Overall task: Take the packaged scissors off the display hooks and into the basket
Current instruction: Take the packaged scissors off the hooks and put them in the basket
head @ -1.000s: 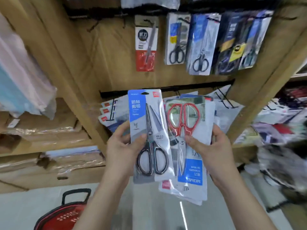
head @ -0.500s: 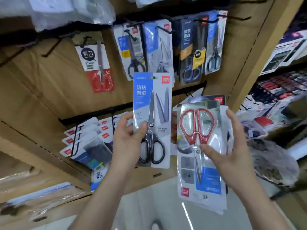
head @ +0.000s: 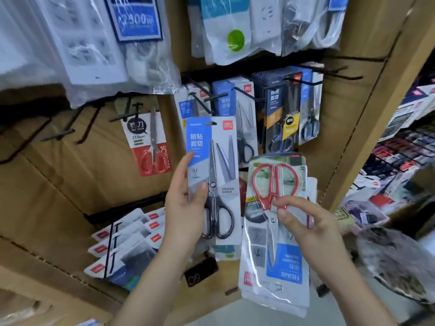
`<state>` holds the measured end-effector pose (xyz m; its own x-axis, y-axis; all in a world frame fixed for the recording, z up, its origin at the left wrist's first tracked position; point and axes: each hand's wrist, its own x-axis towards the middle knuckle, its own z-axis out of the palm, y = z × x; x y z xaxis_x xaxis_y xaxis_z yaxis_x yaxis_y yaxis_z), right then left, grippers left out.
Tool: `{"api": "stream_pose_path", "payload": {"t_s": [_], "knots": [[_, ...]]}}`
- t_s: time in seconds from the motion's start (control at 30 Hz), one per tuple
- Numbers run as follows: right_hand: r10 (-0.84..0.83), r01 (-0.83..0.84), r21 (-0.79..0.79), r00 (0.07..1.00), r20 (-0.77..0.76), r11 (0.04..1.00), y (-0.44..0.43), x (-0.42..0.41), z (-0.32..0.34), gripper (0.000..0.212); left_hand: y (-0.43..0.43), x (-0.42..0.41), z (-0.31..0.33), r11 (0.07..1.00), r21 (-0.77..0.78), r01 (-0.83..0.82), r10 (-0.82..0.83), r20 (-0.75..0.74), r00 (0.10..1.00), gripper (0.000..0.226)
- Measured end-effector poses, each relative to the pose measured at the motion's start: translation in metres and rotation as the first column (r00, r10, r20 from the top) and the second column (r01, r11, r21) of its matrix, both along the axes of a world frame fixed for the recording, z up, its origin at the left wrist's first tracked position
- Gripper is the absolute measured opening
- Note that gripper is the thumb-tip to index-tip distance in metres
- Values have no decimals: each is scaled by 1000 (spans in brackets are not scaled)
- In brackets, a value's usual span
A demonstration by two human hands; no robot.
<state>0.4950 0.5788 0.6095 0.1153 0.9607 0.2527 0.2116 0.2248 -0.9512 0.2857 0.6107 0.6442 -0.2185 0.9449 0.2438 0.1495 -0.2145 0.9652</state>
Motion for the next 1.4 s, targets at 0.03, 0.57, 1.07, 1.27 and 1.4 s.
{"api": "stream_pose_path", "payload": {"t_s": [0.03, 0.57, 1.07, 1.27, 1.4], "knots": [[3, -3, -2, 1000, -4, 1000, 3, -4, 1, 20, 3, -3, 2, 1000, 10, -1, 1, -21, 1000, 65], [-95, 95, -10, 975, -200, 995, 22, -2, 19, 29, 12, -2, 8, 961, 149, 232, -164, -369, 915, 72], [-214, 218, -8, 951, -225, 976, 22, 69, 25, 46, 64, 65, 7, 966, 89, 244, -228, -165, 960, 62], [-188, 194, 79, 979, -78, 978, 44, 89, 25, 79, 60, 78, -9, 975, 184, 127, -97, -164, 982, 64], [-150, 154, 90, 987, -48, 984, 54, 99, 26, 91, 73, 81, -8, 985, 157, 75, -51, -149, 987, 63]]}}
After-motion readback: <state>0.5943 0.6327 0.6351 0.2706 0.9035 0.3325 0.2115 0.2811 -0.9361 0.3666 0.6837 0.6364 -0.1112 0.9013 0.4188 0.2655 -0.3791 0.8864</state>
